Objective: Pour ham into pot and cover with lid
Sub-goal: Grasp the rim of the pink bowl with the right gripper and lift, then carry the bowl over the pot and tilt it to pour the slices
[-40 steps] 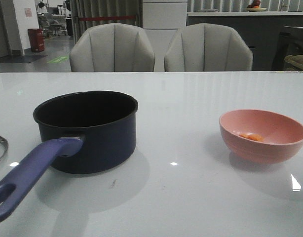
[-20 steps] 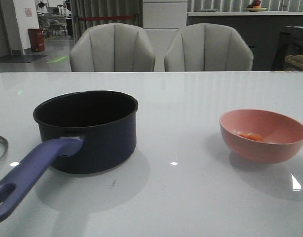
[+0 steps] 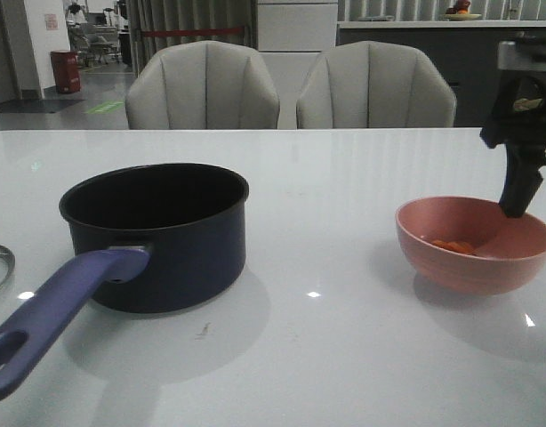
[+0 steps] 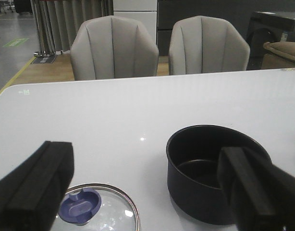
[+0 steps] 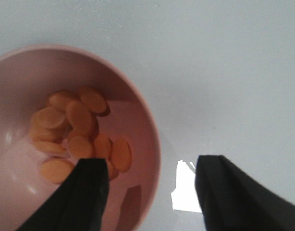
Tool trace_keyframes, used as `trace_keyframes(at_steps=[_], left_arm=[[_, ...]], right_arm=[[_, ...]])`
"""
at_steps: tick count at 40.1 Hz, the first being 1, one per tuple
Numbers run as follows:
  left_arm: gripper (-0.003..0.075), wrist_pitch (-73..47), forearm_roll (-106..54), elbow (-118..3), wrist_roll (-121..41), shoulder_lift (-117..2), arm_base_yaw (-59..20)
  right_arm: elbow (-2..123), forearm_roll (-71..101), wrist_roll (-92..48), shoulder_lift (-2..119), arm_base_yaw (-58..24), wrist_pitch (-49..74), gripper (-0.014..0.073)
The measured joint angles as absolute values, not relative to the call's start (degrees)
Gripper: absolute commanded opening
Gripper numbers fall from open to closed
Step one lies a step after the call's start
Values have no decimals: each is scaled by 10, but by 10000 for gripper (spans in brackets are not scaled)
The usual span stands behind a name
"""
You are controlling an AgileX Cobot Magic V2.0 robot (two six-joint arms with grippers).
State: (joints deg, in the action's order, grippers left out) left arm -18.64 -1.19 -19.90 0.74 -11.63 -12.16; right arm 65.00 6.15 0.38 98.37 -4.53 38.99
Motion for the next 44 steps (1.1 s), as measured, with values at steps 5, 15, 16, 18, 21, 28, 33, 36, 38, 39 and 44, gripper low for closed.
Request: trace_keyframes(at_steps=[5,15,16,18,21,28,33,36,38,39,44], left_arm=[[637,-186,-12,-199,7,-116,-122],[637,-186,-12,-199,7,-116,-122],[637,-186,-12,-199,7,-116,-122],[637,-186,-12,-199,7,-116,-122],[637,-186,-12,-199,7,-116,-122],[637,-186,-12,-199,7,-116,-122],[637,-186,-12,-199,7,-116,-122],[637,-186,-12,-199,7,-116,-122],[637,-186,-12,-199,7,-116,-122],[637,-186,-12,-199,7,-116,-122],[637,-186,-12,-199,7,-116,-122]], right_arm=[[679,62,0,1036,-45,396,426],[715,85,-6,1083,-45,420,147],[719,88,-6,1083,-45,420,138],[721,94,-6,1083,-45,419,127],[723,94,-6,1083,-45,415,127],[738,94,-6,1083,-45,418,127],[773,88,-23,1070,-66,445,127],[794,87,-27,1050,-94,450,127],[811,87,-28,1033,-118,450,127],[819,87,-29,1027,-128,450,127],[858,88,-29,1007,-195,433,127]])
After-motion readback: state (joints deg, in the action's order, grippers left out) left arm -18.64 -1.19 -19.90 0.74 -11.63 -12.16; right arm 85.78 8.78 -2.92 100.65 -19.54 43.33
